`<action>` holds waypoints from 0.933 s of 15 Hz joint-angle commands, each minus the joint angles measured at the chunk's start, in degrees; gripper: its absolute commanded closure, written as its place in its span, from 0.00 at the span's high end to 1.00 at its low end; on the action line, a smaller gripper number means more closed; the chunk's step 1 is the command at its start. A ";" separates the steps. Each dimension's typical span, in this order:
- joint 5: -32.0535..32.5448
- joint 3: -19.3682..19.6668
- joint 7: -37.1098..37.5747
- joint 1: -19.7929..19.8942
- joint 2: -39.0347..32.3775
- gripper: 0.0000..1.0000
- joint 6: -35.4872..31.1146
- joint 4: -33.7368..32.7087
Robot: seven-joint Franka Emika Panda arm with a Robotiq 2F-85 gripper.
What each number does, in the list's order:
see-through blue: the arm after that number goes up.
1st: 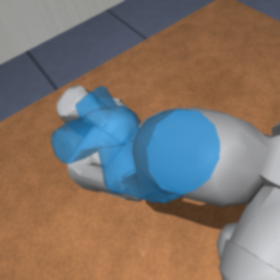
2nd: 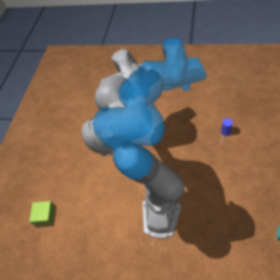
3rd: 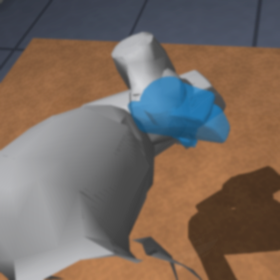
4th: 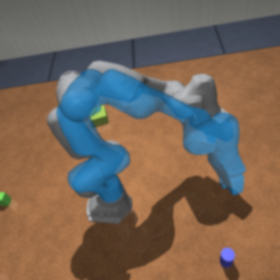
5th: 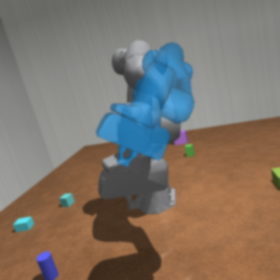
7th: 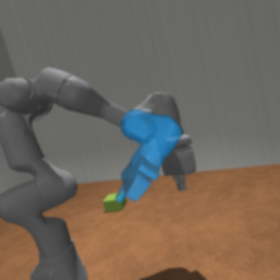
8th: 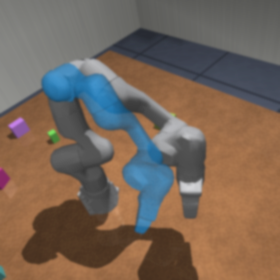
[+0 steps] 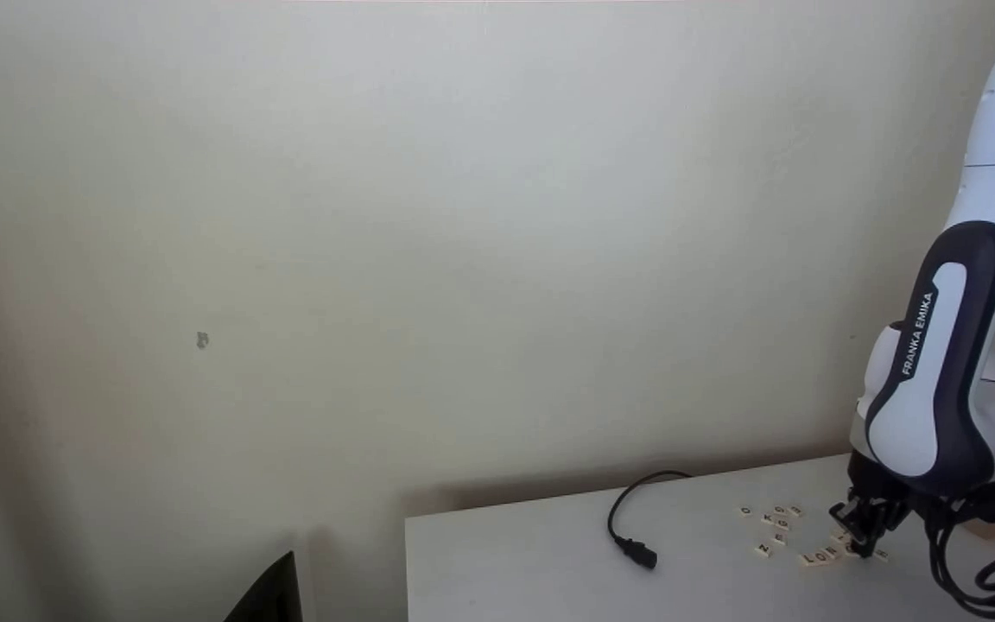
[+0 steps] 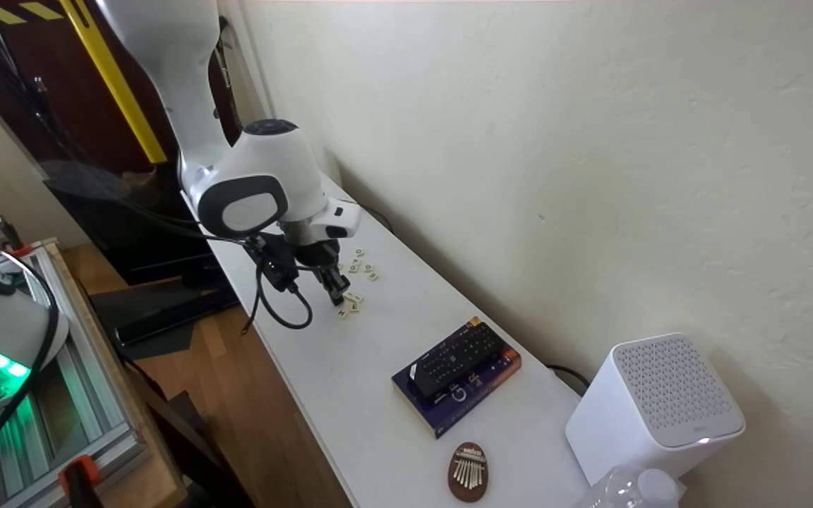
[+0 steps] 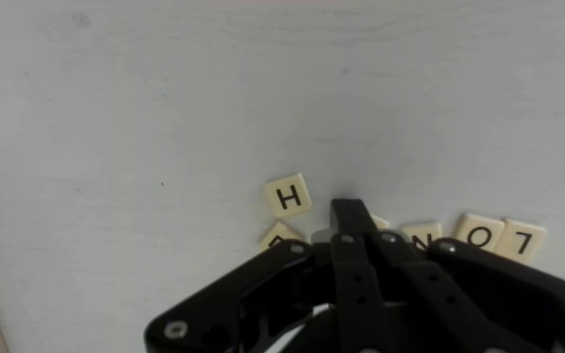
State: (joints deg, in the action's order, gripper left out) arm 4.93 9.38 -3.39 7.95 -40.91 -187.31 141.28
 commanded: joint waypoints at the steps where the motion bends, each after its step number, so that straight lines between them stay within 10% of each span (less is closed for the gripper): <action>1: -1.09 0.27 -0.18 -1.39 -2.21 0.00 0.87 -1.99; 14: 0.48 1.14 -3.68 -3.66 -2.88 0.00 1.35 -2.20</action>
State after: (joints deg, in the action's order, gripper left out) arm 4.96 9.96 -6.01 5.62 -41.22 -187.19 140.60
